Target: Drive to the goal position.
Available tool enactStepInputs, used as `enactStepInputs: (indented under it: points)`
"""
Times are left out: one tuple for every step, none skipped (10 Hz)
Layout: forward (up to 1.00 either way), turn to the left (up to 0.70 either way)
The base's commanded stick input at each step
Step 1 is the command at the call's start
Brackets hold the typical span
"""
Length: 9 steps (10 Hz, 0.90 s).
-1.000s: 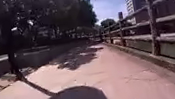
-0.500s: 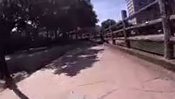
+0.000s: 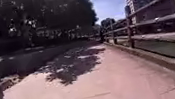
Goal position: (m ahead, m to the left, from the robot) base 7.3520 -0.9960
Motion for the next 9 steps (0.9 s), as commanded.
enactStepInputs:
  points:
    - [0.70, 0.00]
    - [0.70, 0.00]
    - [0.70, 0.00]
    - [0.70, -0.19]
    - [0.70, -0.35]
    - [0.70, -0.35]
    - [0.70, -0.35]
    - [0.70, -0.35]
    - [0.70, -0.32]
